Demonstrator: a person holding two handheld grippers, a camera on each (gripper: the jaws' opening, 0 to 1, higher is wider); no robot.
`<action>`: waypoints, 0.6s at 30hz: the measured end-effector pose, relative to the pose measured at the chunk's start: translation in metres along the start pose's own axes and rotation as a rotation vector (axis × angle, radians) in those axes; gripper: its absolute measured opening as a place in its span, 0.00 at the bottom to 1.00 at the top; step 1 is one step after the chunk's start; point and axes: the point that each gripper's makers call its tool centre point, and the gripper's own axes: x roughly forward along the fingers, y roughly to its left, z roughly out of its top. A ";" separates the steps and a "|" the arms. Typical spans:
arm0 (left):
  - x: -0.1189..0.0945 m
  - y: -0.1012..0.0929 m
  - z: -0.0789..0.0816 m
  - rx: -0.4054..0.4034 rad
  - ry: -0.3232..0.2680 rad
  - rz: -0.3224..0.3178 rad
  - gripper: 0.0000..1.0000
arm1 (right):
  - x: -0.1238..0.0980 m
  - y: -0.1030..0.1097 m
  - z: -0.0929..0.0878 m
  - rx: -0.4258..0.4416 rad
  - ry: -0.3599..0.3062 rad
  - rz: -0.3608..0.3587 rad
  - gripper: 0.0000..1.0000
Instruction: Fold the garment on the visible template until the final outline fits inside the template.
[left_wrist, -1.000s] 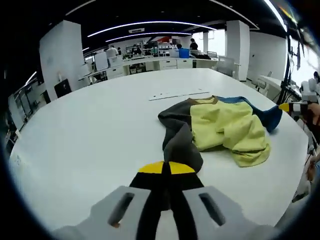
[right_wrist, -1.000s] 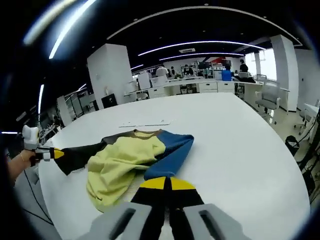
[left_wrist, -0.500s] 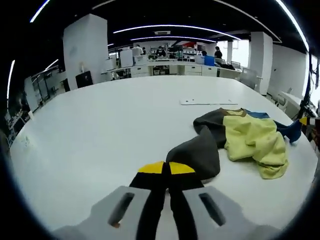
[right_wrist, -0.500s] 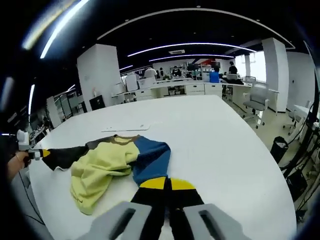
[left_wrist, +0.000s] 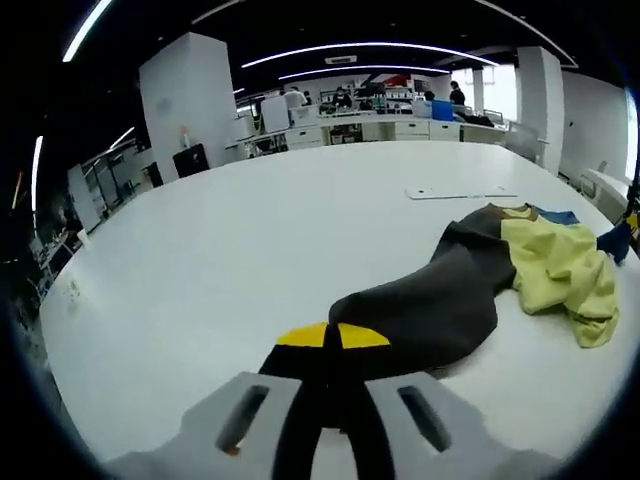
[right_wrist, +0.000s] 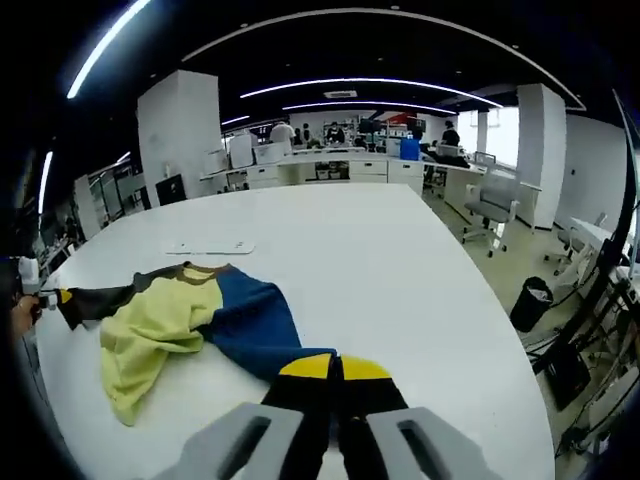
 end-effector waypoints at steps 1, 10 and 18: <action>0.002 0.002 0.000 -0.006 0.005 0.006 0.00 | 0.001 -0.002 0.000 0.006 0.008 -0.005 0.00; 0.019 0.016 -0.006 -0.010 0.049 0.040 0.00 | 0.013 -0.020 0.002 -0.036 0.058 -0.047 0.00; 0.028 0.026 -0.003 -0.051 0.058 0.028 0.00 | 0.023 -0.041 0.000 -0.089 0.115 -0.072 0.00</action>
